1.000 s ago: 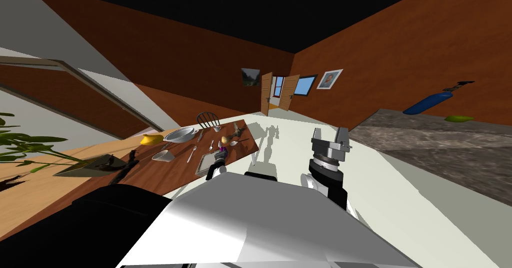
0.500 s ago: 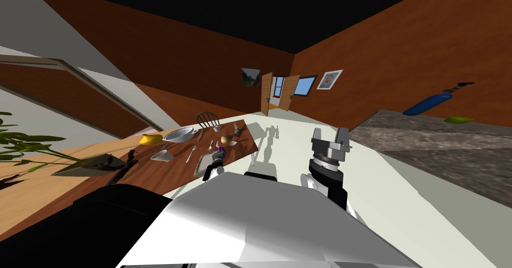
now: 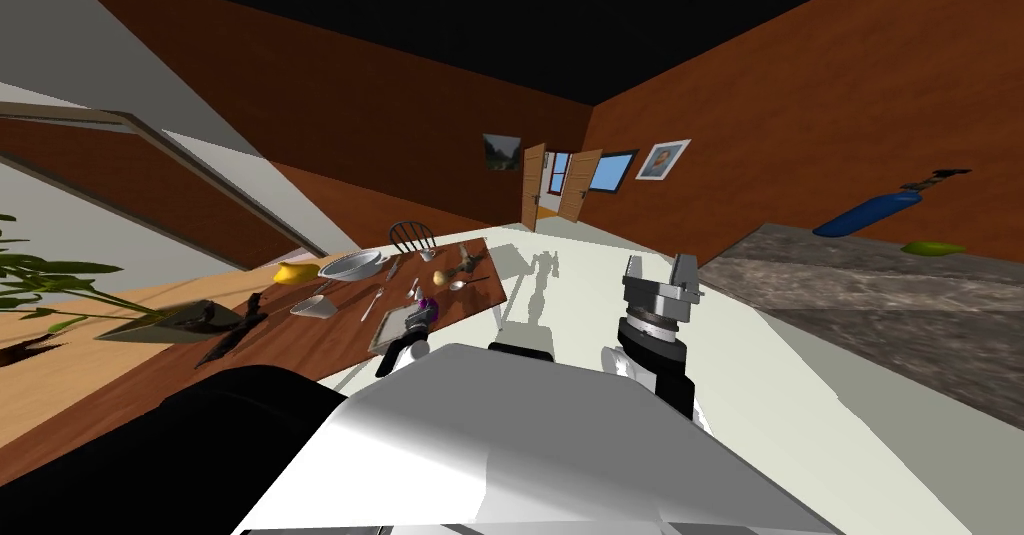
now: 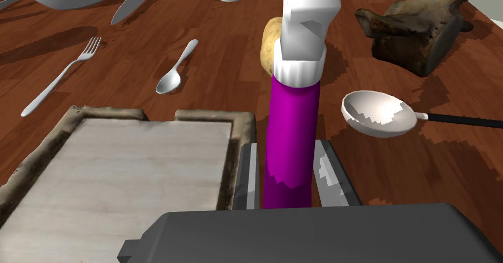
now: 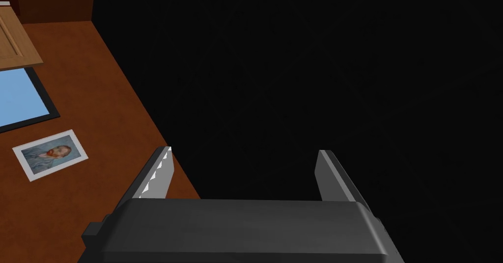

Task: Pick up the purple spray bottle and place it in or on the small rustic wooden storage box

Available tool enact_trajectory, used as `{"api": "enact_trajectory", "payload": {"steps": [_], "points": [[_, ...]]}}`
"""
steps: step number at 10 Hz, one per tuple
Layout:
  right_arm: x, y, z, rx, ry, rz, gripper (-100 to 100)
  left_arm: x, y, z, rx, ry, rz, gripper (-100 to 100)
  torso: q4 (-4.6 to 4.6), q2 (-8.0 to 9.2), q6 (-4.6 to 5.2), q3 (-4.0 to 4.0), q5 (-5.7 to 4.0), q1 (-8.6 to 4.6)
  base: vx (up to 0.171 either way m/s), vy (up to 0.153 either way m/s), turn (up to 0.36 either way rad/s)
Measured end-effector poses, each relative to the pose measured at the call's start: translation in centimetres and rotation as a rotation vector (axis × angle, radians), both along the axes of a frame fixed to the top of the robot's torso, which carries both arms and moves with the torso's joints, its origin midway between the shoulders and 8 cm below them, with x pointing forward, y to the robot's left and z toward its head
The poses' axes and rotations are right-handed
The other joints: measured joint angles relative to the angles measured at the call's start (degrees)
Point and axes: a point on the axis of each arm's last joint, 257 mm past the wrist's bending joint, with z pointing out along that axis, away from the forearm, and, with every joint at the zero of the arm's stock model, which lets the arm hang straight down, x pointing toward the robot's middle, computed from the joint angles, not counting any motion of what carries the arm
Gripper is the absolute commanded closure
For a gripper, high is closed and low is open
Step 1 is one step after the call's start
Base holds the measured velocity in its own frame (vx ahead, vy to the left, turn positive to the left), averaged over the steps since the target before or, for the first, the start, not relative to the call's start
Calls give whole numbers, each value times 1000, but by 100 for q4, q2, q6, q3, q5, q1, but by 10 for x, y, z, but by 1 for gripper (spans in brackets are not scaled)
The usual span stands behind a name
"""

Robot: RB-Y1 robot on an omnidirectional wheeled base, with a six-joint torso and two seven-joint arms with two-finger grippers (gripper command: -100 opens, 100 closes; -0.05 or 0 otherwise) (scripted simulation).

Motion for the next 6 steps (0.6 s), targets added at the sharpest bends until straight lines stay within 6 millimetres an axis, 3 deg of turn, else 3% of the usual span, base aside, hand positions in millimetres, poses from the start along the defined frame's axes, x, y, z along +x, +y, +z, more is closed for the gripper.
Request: {"api": "enact_trajectory", "payload": {"steps": [3,6], "points": [[0,0,0,0,0,0,0,-25,16,4,-61,-23,47,100,4,-8,-1,-1,6,32,36,-117,31],[0,0,0,0,0,0,0,-46,25,14,-105,-46,82,100,8,7,-5,7,11,58,7,-53,34]]}}
